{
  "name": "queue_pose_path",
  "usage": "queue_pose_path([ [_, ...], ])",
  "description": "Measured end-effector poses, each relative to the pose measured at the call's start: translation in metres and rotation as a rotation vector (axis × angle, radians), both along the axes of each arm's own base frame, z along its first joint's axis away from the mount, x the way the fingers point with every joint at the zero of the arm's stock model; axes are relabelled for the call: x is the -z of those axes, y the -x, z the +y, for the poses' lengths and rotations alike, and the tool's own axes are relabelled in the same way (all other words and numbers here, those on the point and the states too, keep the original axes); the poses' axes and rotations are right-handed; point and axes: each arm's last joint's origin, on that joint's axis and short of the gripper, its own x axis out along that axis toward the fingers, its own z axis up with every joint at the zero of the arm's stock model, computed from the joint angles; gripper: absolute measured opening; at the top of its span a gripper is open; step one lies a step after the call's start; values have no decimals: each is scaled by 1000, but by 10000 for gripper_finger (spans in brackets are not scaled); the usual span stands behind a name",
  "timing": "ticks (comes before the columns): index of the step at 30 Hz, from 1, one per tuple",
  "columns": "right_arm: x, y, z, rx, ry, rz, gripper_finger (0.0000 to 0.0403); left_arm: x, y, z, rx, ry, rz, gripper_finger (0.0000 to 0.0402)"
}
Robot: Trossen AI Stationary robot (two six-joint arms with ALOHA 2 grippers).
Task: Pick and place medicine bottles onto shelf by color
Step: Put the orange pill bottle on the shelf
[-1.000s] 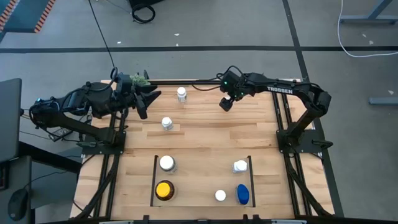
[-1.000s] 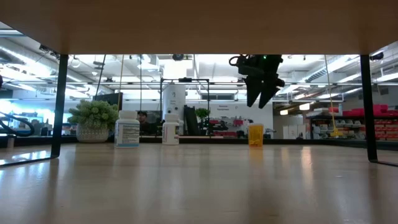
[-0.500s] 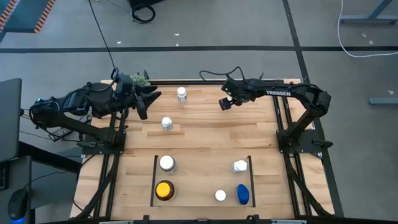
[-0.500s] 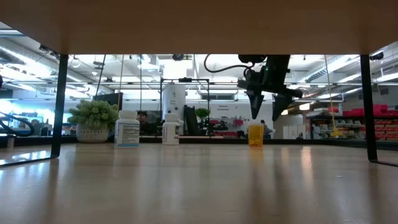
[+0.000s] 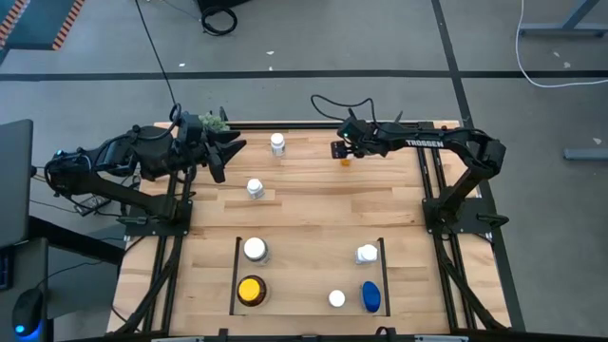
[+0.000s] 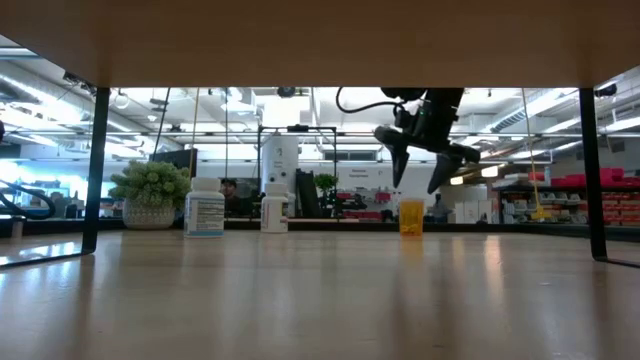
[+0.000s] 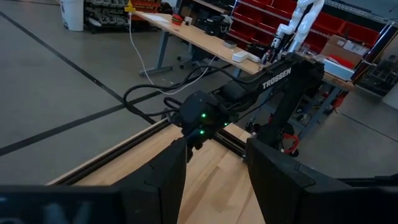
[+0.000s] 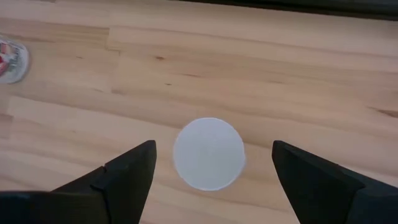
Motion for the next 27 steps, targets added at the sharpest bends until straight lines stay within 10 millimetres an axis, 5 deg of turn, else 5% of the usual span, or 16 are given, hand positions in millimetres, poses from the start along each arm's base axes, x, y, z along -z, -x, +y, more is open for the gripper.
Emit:
queue_pose_path([
  [15, 39, -11, -5, -14, -133, 62, 328, 0, 0, 0, 14, 3, 3, 172],
  [27, 38, -13, -6, -2, -117, 38, 328, 0, 0, -1, 33, 10, 2, 172],
])
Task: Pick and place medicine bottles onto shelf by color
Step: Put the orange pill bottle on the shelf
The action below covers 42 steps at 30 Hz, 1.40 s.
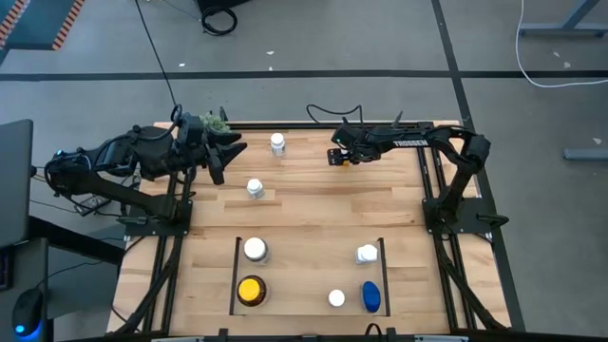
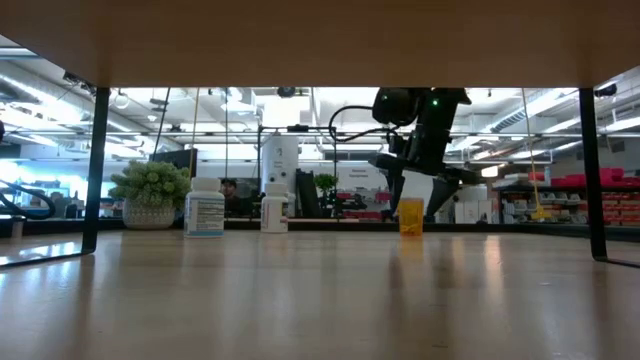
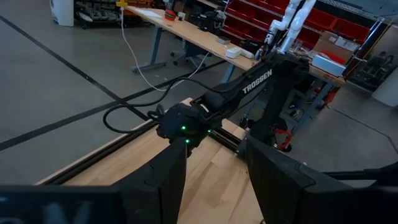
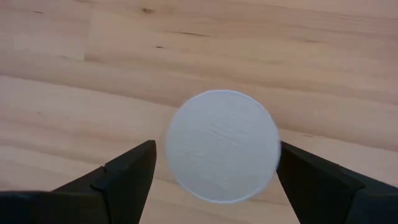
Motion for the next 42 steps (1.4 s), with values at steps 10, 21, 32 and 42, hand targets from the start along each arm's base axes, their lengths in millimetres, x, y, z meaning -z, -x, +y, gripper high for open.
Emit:
queue_pose_path([
  [10, -10, -7, -1, -33, 31, -21, 328, 0, 0, 0, 1, -11, 7, 172],
  [21, -10, -6, -1, -39, 30, -5, 279, 0, 0, 0, 4, -25, 14, 172],
  [32, -10, -6, -2, -44, 51, 10, 219, 0, 0, 0, 4, -26, 14, 172],
  [42, -10, -6, -1, -55, 32, -2, 227, 0, 0, 0, 4, -26, 14, 172],
])
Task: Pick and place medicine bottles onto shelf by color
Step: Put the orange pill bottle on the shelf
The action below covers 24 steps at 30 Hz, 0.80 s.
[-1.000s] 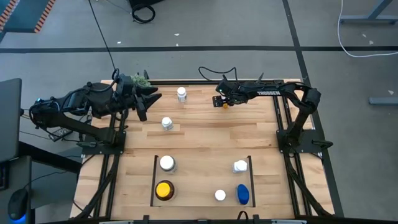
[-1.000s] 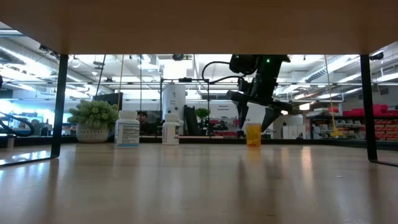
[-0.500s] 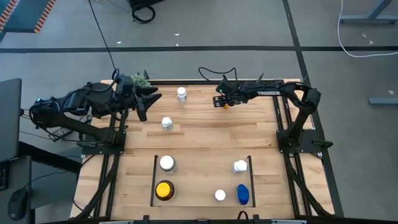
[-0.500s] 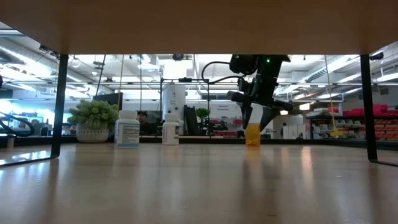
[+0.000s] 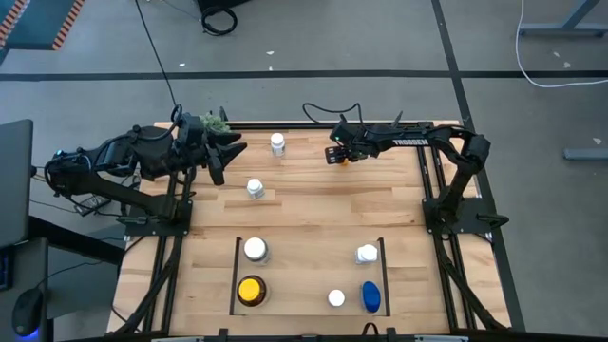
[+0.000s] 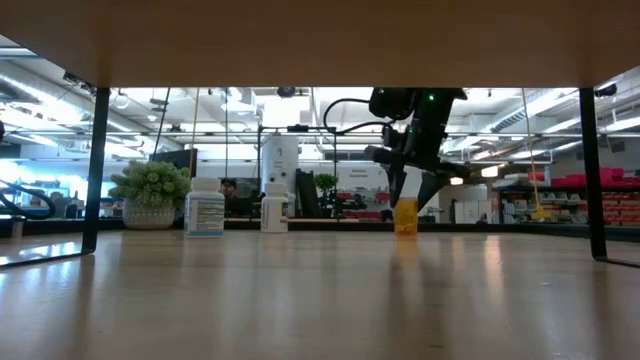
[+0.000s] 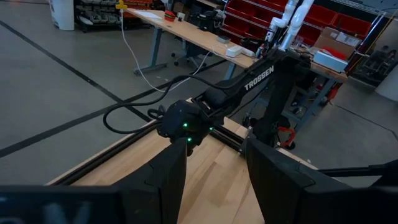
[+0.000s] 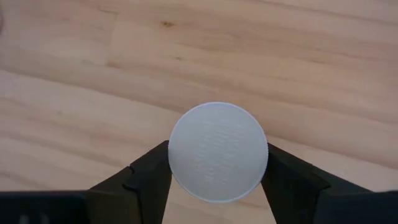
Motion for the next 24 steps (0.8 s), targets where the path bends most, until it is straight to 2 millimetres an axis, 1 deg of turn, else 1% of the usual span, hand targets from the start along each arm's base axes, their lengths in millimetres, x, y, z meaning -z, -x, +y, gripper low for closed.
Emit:
queue_pose_path([
  [7, -2, -3, 6, -51, -84, -49, 226, 0, 0, 0, 0, -1, 1, 172],
  [10, -4, -6, 13, -89, -138, -75, 226, 0, 0, 0, 0, -2, 1, 172],
  [13, -12, -9, 24, -161, -181, -59, 226, 0, 0, 0, 0, -2, 3, 172],
  [16, -24, -15, 37, -278, -197, -3, 226, 2, 1, 0, 0, -3, 24, 172],
  [18, -35, -22, 47, -383, -172, 13, 226, 3, 1, 0, 1, -4, 35, 172],
  [24, -86, -44, 79, -618, -99, 0, 226, 4, 1, 0, 1, -7, 42, 172],
])
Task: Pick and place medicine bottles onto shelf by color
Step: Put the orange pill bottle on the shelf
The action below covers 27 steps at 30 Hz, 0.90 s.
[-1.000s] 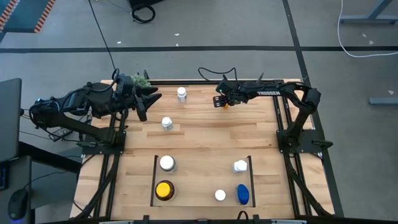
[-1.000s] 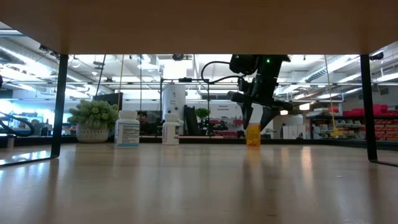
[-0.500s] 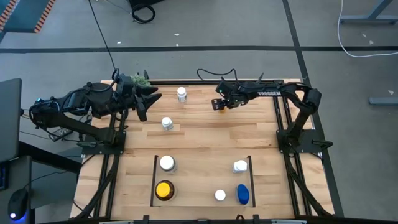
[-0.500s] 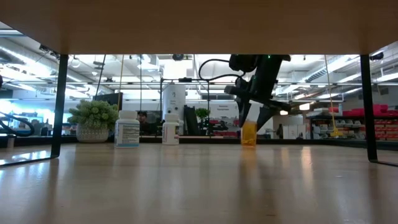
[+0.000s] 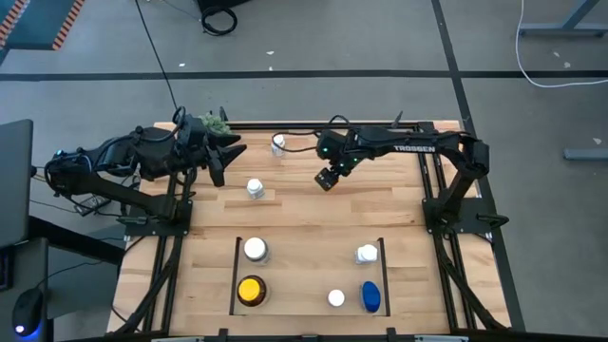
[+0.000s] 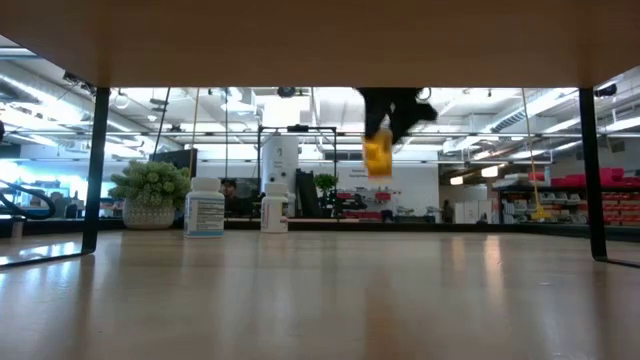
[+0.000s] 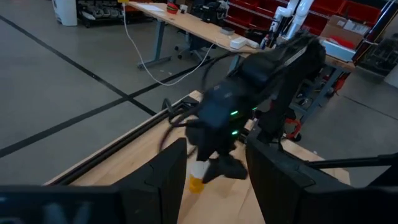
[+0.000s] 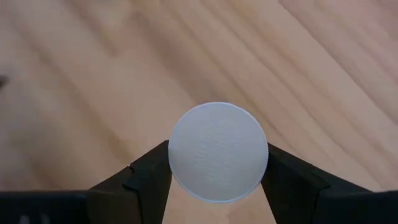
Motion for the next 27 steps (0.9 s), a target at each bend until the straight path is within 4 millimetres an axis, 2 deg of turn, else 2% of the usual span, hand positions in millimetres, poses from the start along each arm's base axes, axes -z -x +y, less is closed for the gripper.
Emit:
queue_pose_path([
  [5, -44, -10, 37, -144, 42, -54, 226, 0, 0, 0, 2, -7, 5, 172],
  [9, -62, -8, 69, -221, 35, -36, 226, 0, 0, 0, 2, -7, 5, 172],
  [15, -61, -1, 124, -310, -2, 21, 226, 1, 0, 0, 2, -7, 9, 172],
  [19, -61, 3, 153, -294, -24, 21, 226, 1, 0, 0, 17, 0, 8, 172],
  [23, -61, 8, 172, -268, -55, 24, 226, 1, 0, -1, 34, 5, 7, 172],
  [27, -61, 11, 181, -222, -82, 26, 226, 1, -1, -1, 56, 9, 9, 172],
])
